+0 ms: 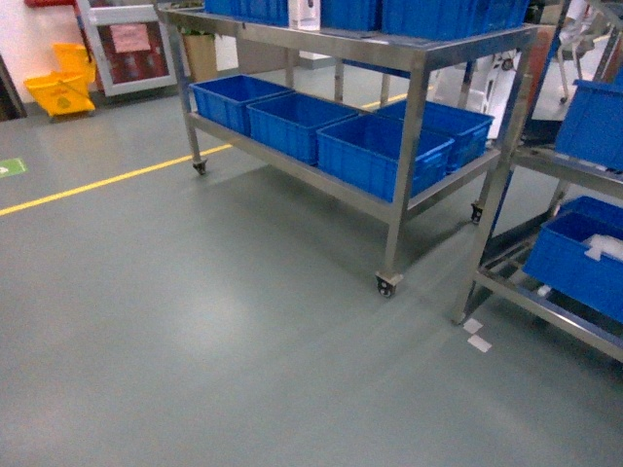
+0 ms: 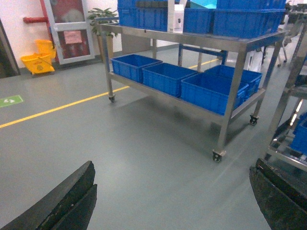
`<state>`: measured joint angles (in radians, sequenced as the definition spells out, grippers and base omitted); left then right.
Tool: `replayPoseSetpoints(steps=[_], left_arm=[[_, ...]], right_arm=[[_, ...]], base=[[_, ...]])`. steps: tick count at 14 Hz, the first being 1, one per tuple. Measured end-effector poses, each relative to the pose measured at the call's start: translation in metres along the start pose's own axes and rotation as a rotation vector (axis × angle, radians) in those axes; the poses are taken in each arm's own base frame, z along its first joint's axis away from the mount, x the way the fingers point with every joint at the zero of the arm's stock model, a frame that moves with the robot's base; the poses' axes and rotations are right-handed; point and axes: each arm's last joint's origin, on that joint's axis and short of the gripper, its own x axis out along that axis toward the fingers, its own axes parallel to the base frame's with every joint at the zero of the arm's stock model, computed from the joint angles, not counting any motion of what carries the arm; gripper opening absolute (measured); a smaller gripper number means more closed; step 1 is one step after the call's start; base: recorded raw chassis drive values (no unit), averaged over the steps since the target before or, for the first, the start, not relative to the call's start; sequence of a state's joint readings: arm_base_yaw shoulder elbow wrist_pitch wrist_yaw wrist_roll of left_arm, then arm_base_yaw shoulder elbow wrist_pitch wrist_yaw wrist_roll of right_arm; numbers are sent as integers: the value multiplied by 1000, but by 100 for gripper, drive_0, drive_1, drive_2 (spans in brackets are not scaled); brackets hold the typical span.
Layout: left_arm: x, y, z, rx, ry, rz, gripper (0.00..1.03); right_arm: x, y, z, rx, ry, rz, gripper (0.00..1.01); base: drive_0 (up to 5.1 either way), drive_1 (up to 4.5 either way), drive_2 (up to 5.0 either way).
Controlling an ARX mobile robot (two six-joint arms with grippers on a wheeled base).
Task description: Pick red block from blue box to shelf
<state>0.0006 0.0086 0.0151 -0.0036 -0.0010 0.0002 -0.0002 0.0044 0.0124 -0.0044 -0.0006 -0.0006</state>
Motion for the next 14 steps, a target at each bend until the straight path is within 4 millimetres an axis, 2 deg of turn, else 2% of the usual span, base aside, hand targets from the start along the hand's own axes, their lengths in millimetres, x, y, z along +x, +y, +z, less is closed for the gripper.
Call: replayPoseSetpoints(steps=[14], left_arm=[[0, 0, 0, 0, 0, 0, 98]], right_arm=[[0, 0, 0, 0, 0, 0, 29]], base=[[-144, -144, -144]])
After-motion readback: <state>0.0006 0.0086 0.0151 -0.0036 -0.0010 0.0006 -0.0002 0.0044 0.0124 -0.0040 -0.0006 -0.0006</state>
